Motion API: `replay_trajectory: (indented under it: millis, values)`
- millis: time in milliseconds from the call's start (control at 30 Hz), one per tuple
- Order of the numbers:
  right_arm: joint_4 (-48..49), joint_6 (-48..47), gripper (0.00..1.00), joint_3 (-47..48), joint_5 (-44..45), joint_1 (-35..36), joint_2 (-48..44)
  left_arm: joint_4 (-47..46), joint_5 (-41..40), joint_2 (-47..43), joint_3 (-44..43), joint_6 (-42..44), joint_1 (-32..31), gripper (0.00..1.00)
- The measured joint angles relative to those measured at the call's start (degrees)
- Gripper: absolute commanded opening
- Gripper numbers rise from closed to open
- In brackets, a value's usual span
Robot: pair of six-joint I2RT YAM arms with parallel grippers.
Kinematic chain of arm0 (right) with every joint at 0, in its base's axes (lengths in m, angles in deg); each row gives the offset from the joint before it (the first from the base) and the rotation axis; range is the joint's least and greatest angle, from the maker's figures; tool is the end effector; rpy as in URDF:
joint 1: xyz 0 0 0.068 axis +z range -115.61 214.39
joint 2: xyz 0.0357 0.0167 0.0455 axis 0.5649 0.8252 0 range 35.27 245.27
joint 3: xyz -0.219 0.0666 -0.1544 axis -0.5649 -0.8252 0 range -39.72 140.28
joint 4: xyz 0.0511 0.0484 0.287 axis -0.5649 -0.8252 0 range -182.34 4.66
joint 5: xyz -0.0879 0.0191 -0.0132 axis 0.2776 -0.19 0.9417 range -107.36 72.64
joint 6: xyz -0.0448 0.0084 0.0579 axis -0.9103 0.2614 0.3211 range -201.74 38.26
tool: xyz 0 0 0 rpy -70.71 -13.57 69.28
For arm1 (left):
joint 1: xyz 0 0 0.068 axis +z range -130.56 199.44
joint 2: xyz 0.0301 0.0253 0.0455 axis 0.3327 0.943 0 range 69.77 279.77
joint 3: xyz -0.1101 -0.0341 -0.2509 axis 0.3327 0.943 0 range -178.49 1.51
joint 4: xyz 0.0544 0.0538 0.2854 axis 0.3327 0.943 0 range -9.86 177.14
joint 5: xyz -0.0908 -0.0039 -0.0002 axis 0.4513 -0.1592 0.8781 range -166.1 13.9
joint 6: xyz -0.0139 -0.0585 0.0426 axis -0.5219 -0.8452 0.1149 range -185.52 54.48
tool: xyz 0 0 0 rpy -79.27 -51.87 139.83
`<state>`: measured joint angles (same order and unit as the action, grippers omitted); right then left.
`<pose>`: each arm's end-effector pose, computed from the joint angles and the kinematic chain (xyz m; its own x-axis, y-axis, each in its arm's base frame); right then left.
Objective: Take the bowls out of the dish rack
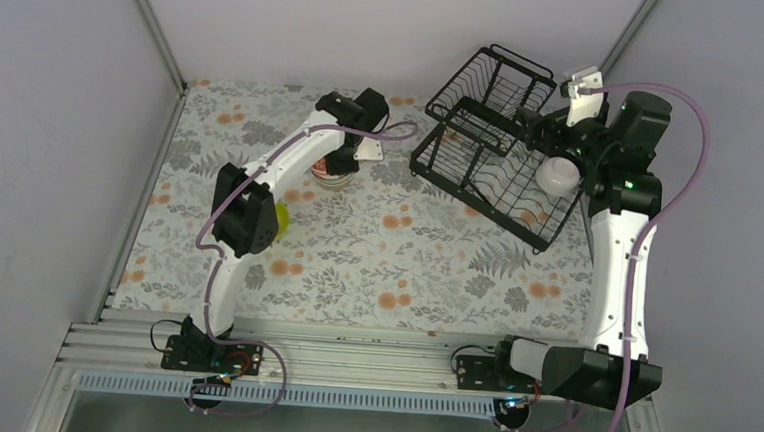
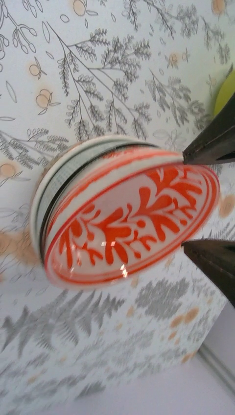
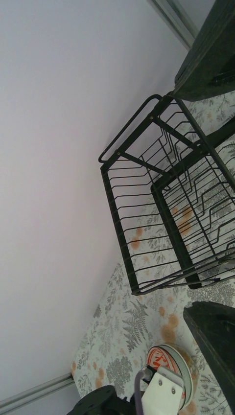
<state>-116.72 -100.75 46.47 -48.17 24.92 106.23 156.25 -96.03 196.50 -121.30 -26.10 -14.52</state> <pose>0.3111 -0.0198 0.4627 -0.1473 -0.2591 -0.9546 -0.4143 0.8925 -0.1783 0.4159 -0.2547 0.2386 -0.3287 0.9411 0.0795 0.8866 0.2785 0.3692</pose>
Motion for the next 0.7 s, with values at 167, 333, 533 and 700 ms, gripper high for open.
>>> replay_trajectory:
  millis: [167,333,533,700]
  values:
    - [0.02,0.00,1.00,-0.63,0.04,-0.09,-0.15,0.42,-0.13,0.07,-4.63,-0.92,-0.04,0.82]
    - [-0.02,0.04,1.00,-0.85,0.83,-0.87,-0.26,-1.90,0.92,-0.72,-2.01,-1.70,-0.02,1.00]
    - [-0.04,0.31,1.00,-1.03,3.10,-1.51,-1.68,-5.57,1.14,-1.77,5.14,-2.21,0.04,1.00]
    - [0.00,0.46,1.00,-2.10,4.57,-1.55,-4.57,-8.02,1.62,-2.21,4.87,-2.16,0.42,1.00]
